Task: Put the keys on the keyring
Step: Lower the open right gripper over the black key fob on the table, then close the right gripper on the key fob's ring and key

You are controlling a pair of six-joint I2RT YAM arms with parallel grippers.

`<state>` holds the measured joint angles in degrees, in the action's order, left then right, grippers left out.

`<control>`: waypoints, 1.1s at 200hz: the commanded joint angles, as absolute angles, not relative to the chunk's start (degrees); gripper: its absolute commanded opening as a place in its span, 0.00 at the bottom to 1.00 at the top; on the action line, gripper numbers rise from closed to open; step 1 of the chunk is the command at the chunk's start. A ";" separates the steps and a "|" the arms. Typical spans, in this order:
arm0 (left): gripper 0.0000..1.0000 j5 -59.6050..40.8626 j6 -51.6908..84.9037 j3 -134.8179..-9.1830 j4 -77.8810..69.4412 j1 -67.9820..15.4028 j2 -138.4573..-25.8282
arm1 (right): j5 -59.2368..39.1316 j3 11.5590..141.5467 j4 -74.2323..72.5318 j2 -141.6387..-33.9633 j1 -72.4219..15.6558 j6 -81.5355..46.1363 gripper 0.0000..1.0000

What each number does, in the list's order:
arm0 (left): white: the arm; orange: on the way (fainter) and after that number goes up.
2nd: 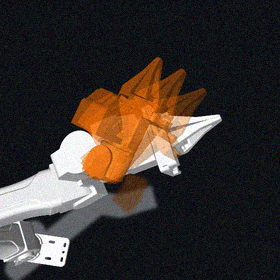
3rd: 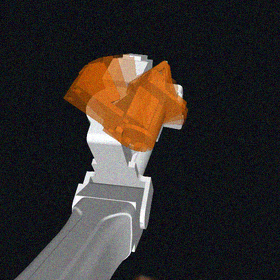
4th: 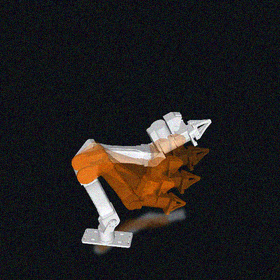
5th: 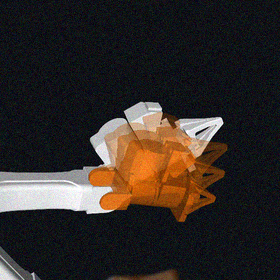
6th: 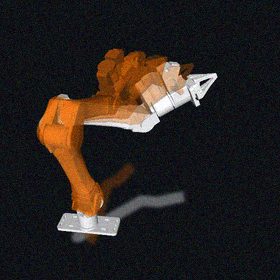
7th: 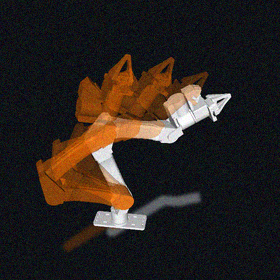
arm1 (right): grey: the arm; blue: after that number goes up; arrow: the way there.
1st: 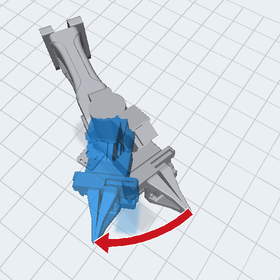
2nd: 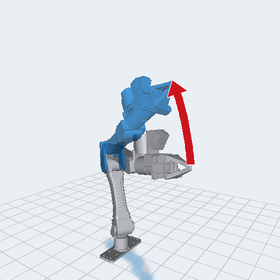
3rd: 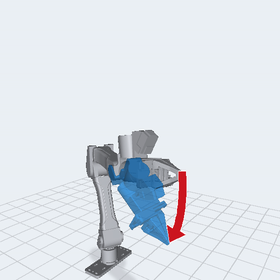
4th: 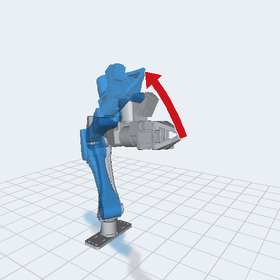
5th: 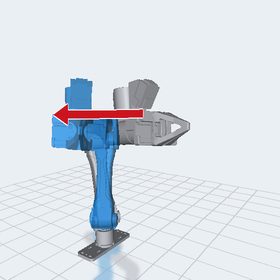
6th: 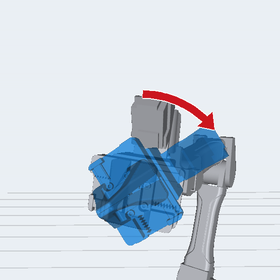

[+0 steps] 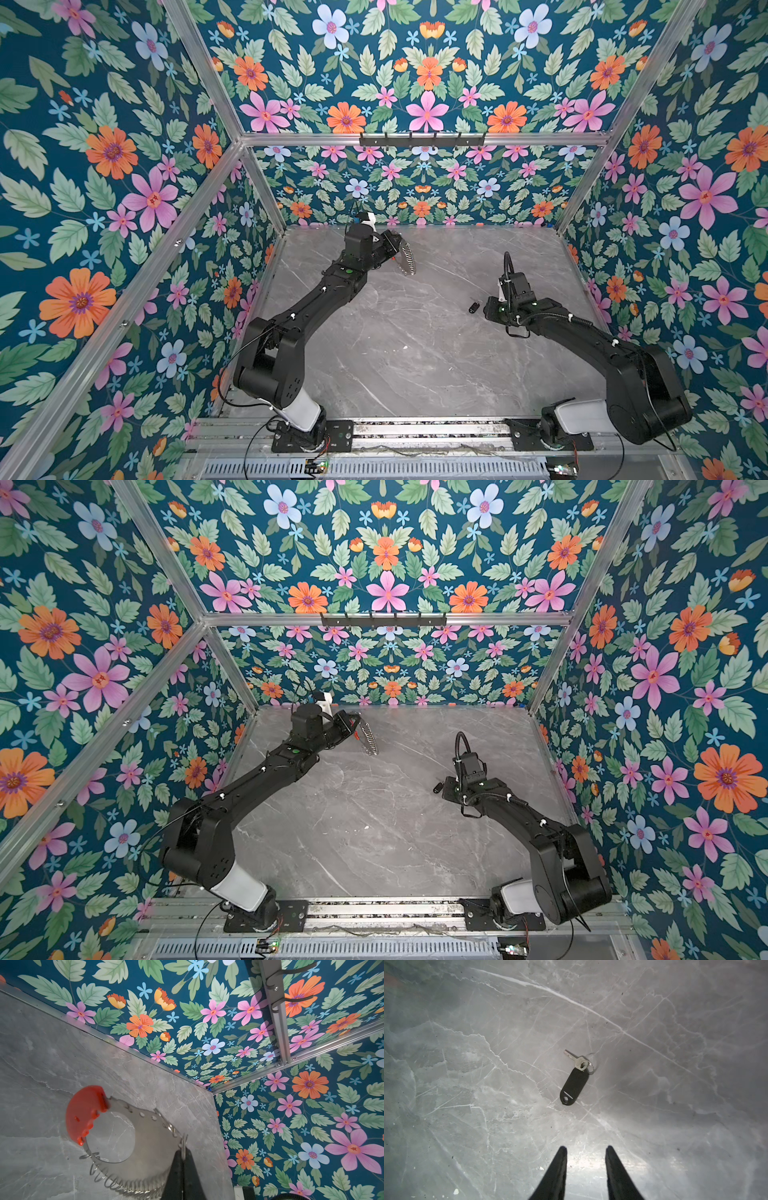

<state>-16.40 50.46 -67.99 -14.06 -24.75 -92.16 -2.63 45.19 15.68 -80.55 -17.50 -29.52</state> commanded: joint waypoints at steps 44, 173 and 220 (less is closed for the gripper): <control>0.00 -18.28 47.96 -68.47 -16.93 -24.79 -92.62 | -8.22 50.51 10.66 -90.46 -12.52 -24.02 0.33; 0.00 -20.71 47.12 -69.34 -17.30 -24.79 -93.77 | -14.33 53.74 7.44 -99.82 -11.40 -18.22 0.37; 0.00 -21.45 46.69 -69.39 -16.70 -24.79 -93.74 | -14.52 55.10 8.70 -101.73 -11.18 -17.82 0.48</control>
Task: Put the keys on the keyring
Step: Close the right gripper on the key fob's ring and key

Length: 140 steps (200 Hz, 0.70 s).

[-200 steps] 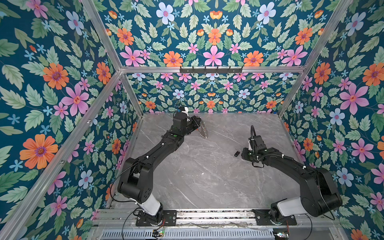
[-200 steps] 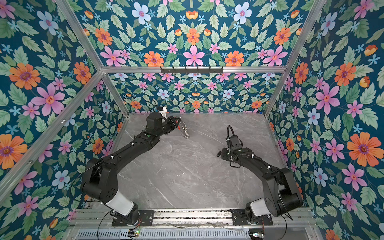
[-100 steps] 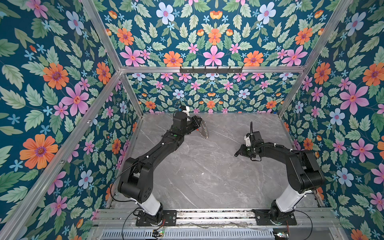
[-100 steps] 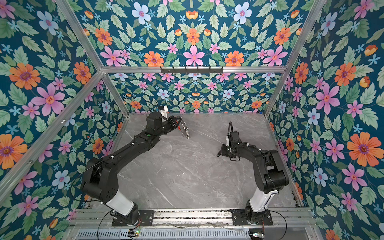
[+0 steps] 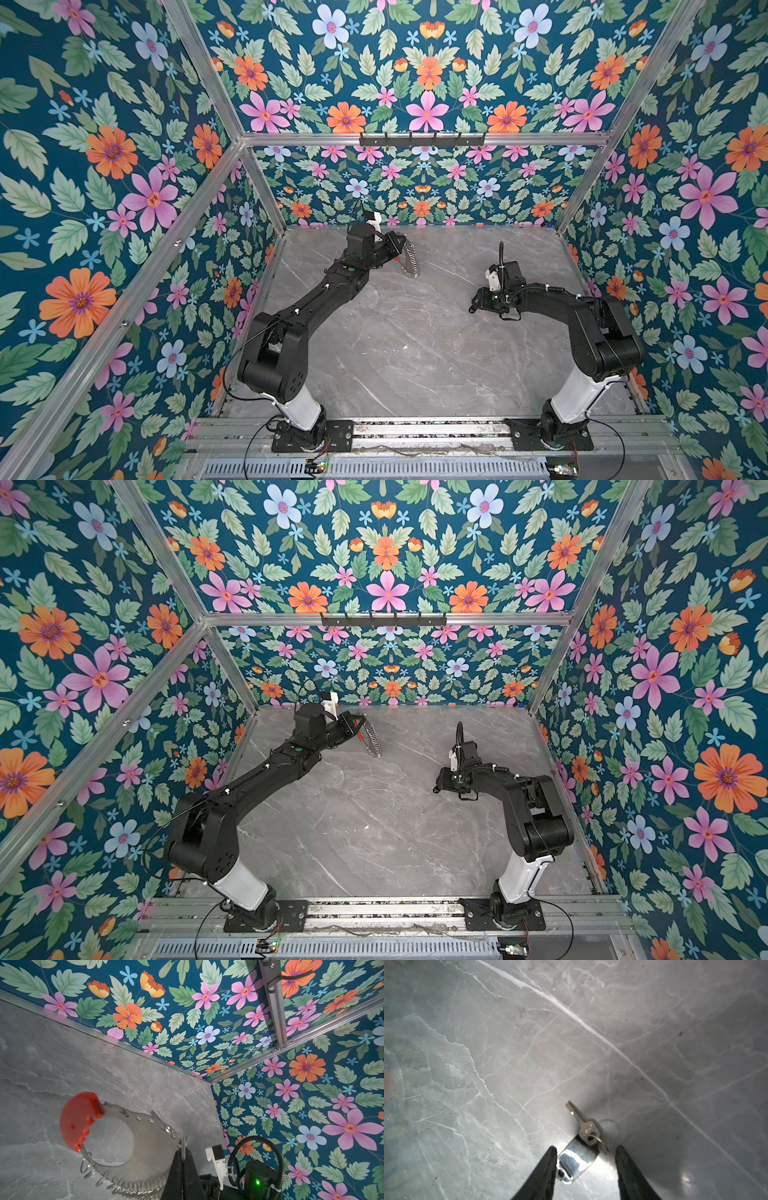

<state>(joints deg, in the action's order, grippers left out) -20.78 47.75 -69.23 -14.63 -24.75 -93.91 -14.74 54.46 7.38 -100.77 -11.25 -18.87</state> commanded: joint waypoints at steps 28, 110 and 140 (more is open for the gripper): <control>0.00 -21.62 46.79 -68.58 -16.86 -24.79 -93.50 | -16.09 54.72 7.96 -101.73 -11.18 -17.64 0.38; 0.00 -21.82 47.04 -67.43 -17.49 -24.87 -92.91 | -20.13 50.92 2.84 -98.80 -11.19 -20.96 0.26; 0.00 -21.88 47.03 -67.61 -17.49 -24.87 -93.08 | -19.72 50.68 2.54 -98.82 -11.21 -20.83 0.26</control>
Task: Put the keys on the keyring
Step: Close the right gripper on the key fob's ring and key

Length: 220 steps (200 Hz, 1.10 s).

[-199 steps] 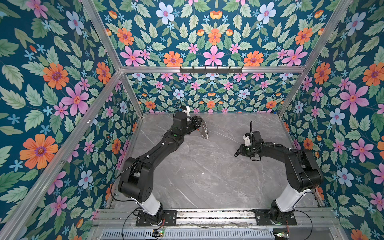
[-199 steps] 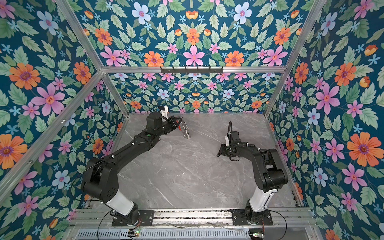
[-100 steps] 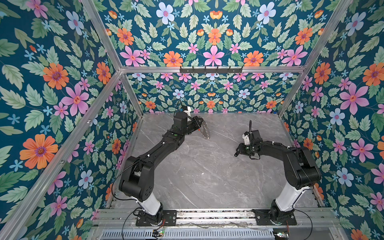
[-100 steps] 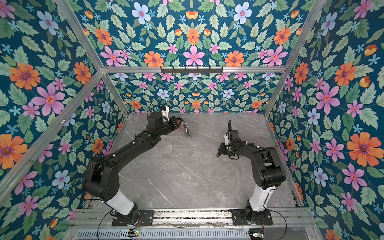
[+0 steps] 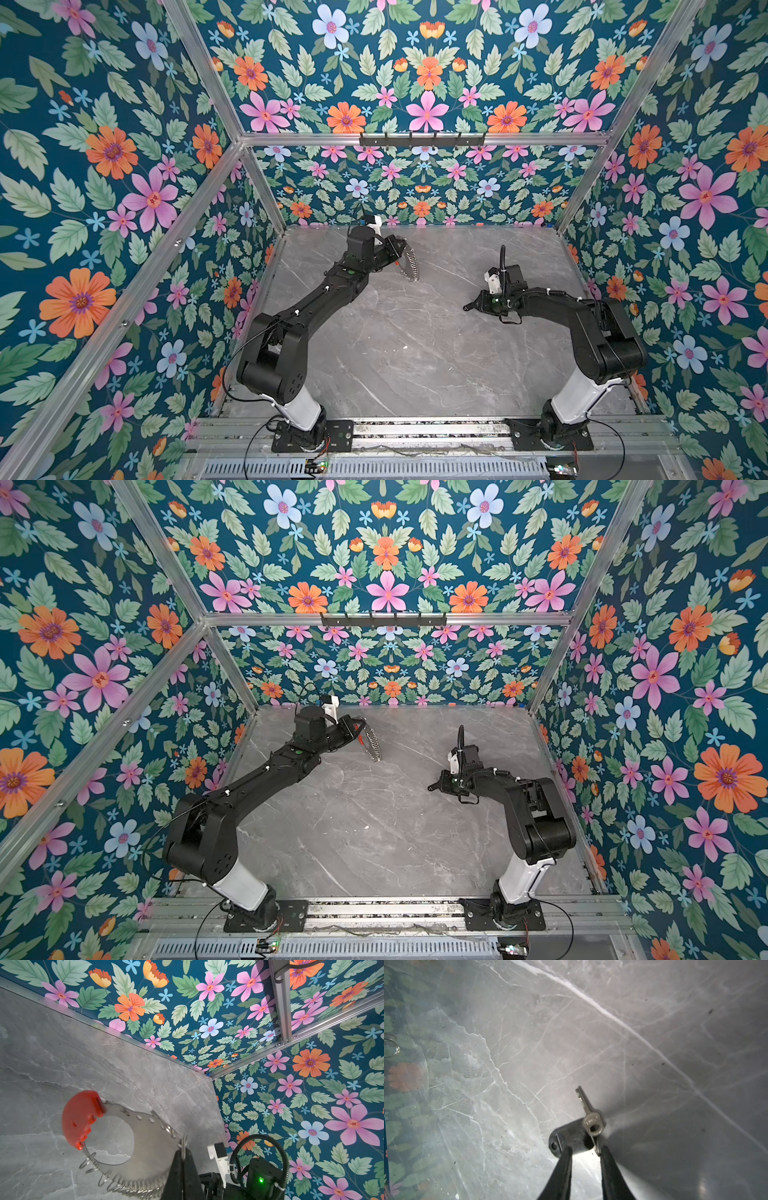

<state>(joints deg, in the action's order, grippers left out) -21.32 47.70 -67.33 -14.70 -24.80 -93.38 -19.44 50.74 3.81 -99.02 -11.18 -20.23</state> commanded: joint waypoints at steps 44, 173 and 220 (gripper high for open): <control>0.00 -21.97 47.02 -67.77 -17.49 -25.05 -93.47 | -17.74 51.77 4.28 -99.49 -11.17 -20.57 0.25; 0.00 -21.53 46.52 -67.41 -17.05 -25.14 -92.55 | -14.53 54.10 8.79 -99.41 -11.25 -17.39 0.36; 0.00 -21.28 45.97 -67.57 -16.52 -25.14 -91.81 | -15.95 57.98 11.73 -103.35 -11.42 -16.44 0.30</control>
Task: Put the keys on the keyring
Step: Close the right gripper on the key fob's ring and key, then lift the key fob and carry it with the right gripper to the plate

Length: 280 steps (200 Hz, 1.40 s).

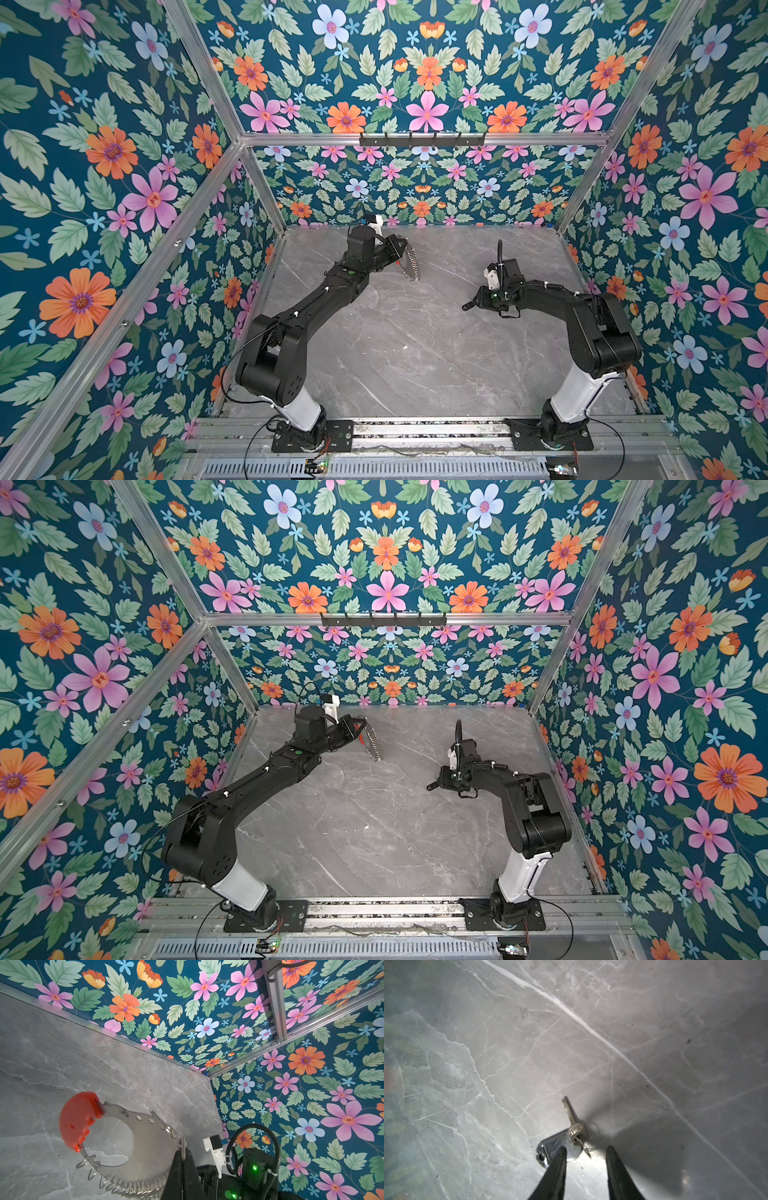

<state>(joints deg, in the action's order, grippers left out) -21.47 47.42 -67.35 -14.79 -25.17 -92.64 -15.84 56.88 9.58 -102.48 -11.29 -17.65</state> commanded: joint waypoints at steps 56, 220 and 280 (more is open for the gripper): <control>0.00 -21.18 45.92 -67.63 -16.44 -25.14 -91.69 | -16.48 56.27 10.21 -102.22 -11.59 -16.52 0.19; 0.00 -21.36 45.02 -67.65 -15.94 -25.14 -91.55 | -16.14 56.61 9.57 -102.16 -12.56 -15.84 0.00; 0.00 -19.77 29.05 -58.19 -29.75 -25.58 -85.85 | -15.14 55.65 8.92 -89.59 -15.72 -13.07 0.00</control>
<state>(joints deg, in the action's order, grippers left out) -20.91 39.00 -61.78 -18.81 -25.54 -88.55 -15.46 55.83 9.72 -94.37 -14.87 -15.07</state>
